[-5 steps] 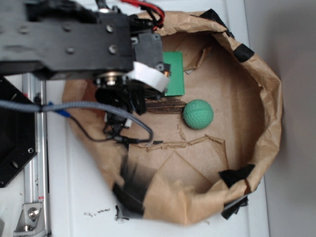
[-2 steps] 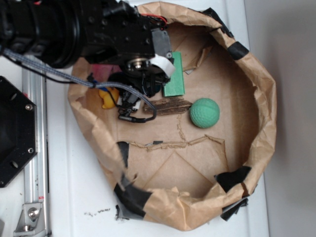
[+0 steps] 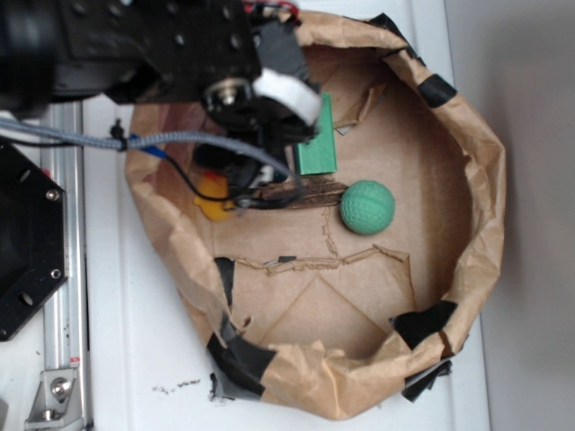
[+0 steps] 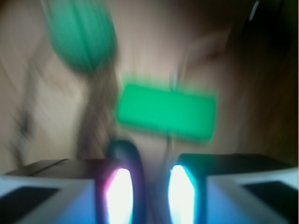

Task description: Grab the plastic pickle.

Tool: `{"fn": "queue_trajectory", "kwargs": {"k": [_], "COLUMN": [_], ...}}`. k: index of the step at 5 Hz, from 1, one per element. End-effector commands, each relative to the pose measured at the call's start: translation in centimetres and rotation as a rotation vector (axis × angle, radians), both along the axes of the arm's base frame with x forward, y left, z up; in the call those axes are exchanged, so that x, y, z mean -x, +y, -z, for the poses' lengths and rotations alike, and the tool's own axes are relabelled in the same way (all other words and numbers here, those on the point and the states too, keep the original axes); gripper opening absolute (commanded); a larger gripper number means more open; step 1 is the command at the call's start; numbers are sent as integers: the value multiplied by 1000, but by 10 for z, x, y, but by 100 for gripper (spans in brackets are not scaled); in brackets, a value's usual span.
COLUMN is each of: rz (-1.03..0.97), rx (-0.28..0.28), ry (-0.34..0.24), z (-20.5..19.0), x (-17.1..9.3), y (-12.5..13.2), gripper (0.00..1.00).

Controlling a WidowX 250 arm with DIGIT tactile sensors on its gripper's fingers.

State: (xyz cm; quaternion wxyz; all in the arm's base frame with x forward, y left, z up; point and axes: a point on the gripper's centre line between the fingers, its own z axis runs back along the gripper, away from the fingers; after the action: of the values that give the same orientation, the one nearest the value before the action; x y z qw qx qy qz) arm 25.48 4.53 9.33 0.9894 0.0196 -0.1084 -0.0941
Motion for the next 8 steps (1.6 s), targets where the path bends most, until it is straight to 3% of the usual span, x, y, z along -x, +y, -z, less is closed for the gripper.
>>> {"fn": "queue_trajectory", "kwargs": {"k": [1,2,3,5,6,8], "rz": [-166,-217,-150,-53,-41,-24], "rx": [183,174,66,-19,-5,-30], "ry": [-93,-76,-70,-1,44,138], "z": [-87,-81,-75,-17,3,40], "x": [-27,-15,3,25,26,26], "y": [-40,-52,-43,1,7,8], "gripper": [0,0,100,100,100,100]}}
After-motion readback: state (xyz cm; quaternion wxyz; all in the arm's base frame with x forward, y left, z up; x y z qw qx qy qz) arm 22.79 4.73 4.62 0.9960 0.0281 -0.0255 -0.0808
